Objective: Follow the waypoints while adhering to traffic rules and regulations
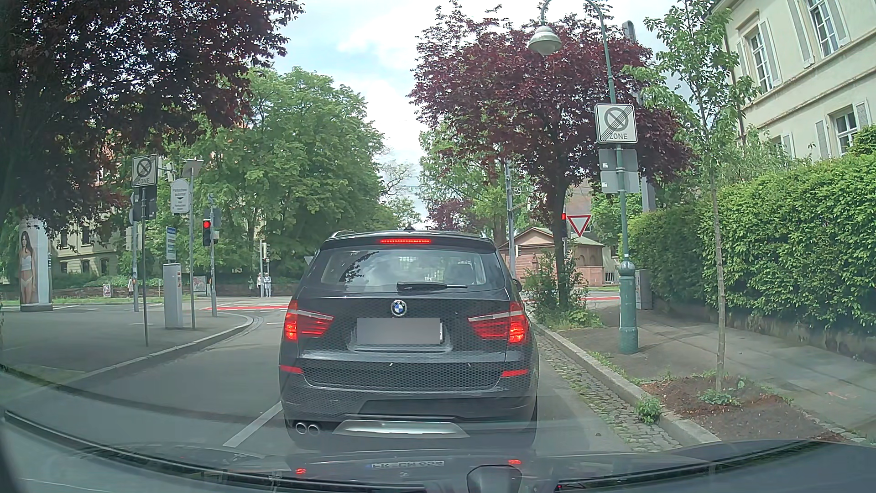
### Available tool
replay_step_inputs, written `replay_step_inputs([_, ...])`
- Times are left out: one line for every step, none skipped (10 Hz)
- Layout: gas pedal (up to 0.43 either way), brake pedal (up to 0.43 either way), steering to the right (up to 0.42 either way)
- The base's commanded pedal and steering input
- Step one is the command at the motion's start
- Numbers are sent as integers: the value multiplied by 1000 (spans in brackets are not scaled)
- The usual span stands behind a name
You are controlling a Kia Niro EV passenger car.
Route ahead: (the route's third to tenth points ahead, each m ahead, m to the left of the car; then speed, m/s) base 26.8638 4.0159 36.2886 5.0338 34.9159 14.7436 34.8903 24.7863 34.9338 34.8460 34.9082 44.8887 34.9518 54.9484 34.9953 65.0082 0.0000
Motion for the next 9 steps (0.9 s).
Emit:
replay_step_inputs([0,274,2])
replay_step_inputs([0,274,2])
replay_step_inputs([0,274,2])
replay_step_inputs([0,274,2])
replay_step_inputs([0,268,2])
replay_step_inputs([0,274,2])
replay_step_inputs([0,274,2])
replay_step_inputs([0,274,2])
replay_step_inputs([0,274,2])
